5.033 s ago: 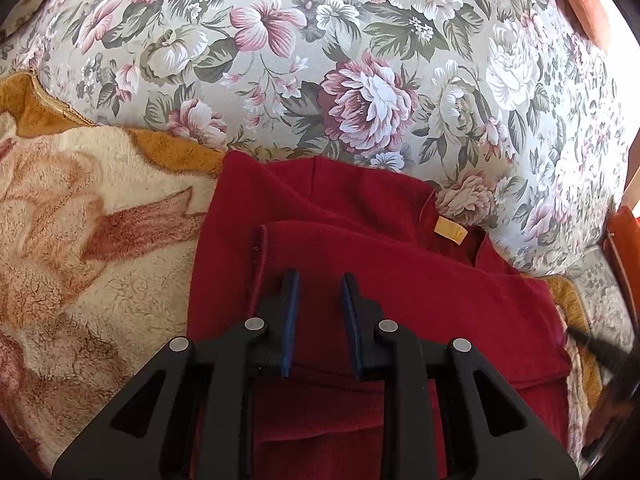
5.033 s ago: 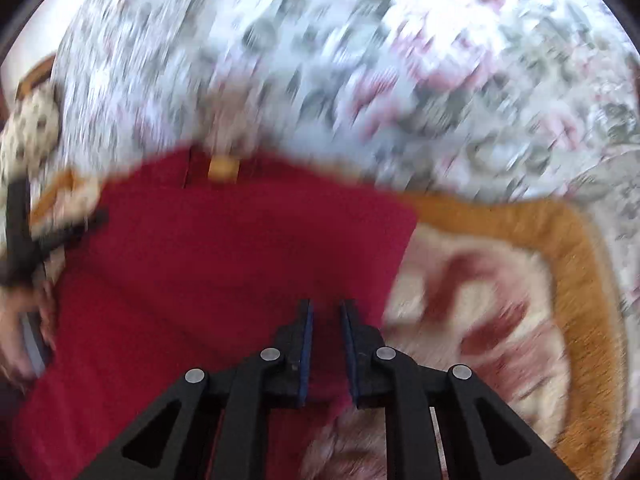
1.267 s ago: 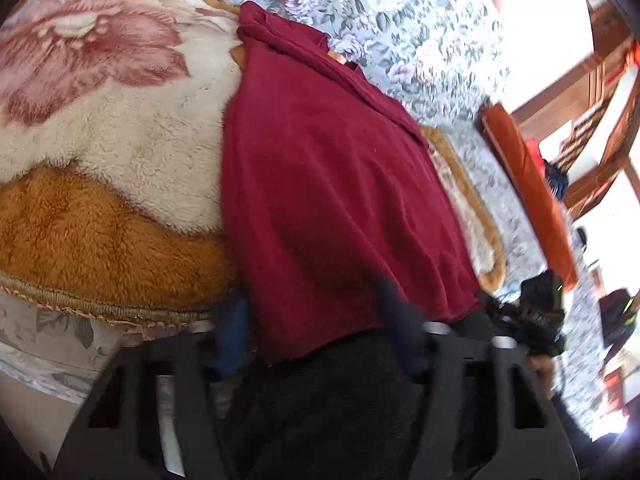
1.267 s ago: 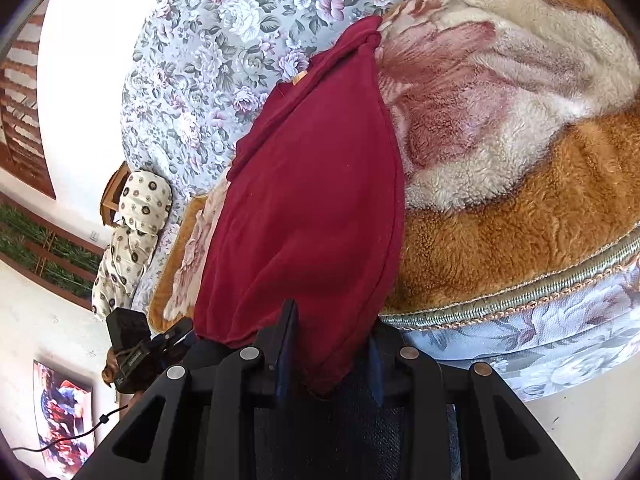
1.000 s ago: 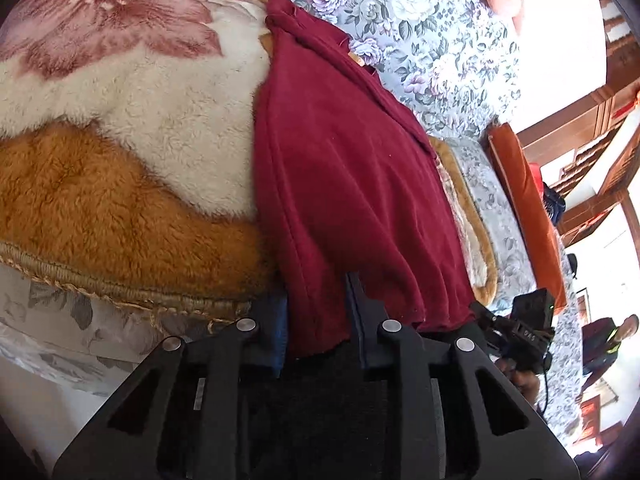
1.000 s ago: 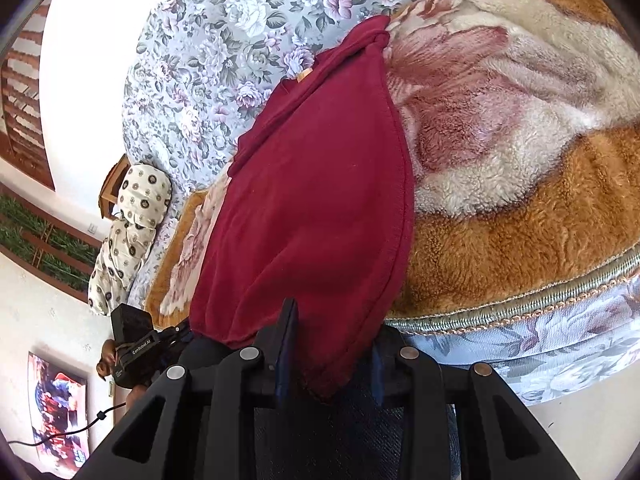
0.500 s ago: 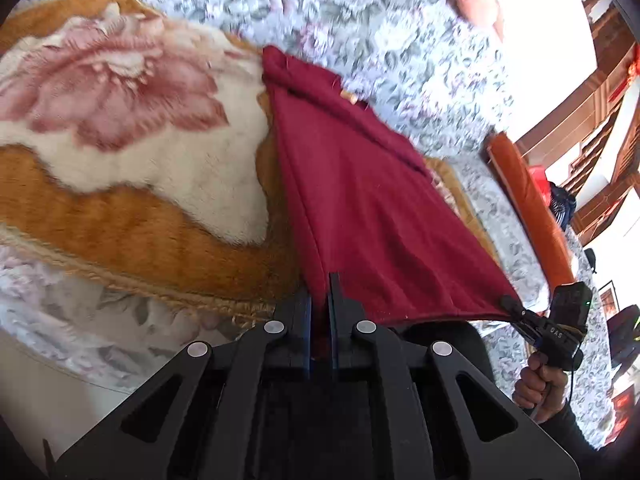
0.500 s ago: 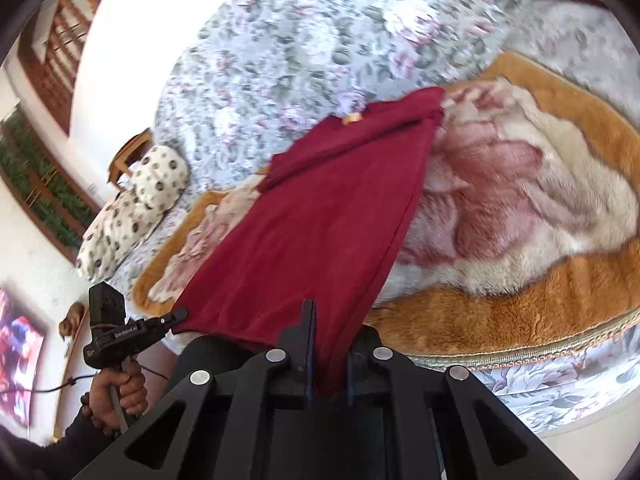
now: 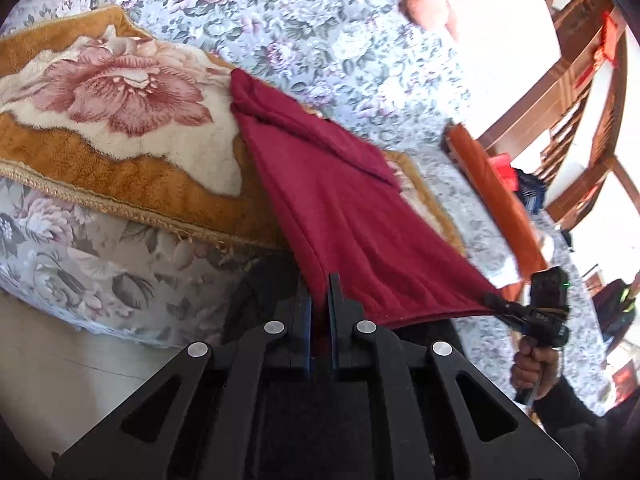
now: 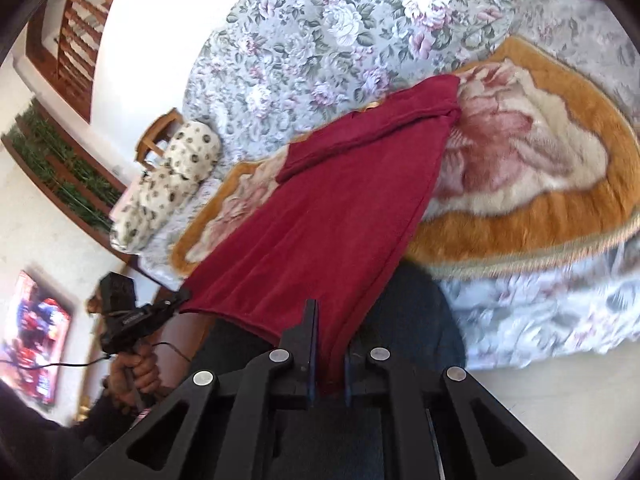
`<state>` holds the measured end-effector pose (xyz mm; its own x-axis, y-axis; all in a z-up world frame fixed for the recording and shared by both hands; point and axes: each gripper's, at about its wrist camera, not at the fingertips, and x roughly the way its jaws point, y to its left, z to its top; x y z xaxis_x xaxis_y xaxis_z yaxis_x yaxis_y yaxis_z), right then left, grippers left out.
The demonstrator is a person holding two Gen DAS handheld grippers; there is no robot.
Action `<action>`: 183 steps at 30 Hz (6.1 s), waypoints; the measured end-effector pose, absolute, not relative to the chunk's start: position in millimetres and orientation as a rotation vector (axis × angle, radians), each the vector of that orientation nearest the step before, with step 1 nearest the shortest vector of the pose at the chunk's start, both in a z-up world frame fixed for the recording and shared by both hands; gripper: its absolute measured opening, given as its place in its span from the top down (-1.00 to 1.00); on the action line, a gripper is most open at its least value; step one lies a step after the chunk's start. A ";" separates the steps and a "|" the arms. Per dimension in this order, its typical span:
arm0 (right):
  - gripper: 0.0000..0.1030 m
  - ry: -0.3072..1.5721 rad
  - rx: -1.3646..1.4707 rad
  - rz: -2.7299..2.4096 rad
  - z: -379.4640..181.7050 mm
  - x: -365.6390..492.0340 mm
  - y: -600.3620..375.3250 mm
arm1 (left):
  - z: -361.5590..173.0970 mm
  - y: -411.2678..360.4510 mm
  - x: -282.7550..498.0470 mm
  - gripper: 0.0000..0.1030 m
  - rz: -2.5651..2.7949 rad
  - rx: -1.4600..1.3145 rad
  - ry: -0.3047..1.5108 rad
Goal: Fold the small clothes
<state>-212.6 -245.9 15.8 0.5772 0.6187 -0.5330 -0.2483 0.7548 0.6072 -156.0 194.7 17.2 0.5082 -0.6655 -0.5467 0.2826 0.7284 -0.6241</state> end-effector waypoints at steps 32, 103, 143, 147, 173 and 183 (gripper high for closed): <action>0.84 0.613 0.979 0.412 -4.2 64.5 -308.4 | 9.9 166.1 122.5 0.91 -0.412 -0.836 0.701; 0.43 0.824 0.108 0.130 -29.9 238.8 -238.3 | -48.5 90.1 273.4 -0.06 -0.263 -0.382 0.838; 0.39 0.652 -0.005 0.153 1.1 -35.5 -133.3 | -60.0 147.5 74.2 -0.40 -0.331 -1.057 0.736; 0.39 0.676 0.041 0.161 -2.0 -31.3 -140.7 | -64.7 156.9 71.3 -0.39 -0.292 -1.154 0.663; 0.35 0.938 0.187 0.619 63.7 181.0 -20.5 | -68.7 145.9 76.7 0.71 -0.088 -0.941 0.774; 0.32 1.274 0.009 0.487 -15.7 298.4 79.6 | -72.4 149.5 75.8 0.71 -0.122 -0.977 0.760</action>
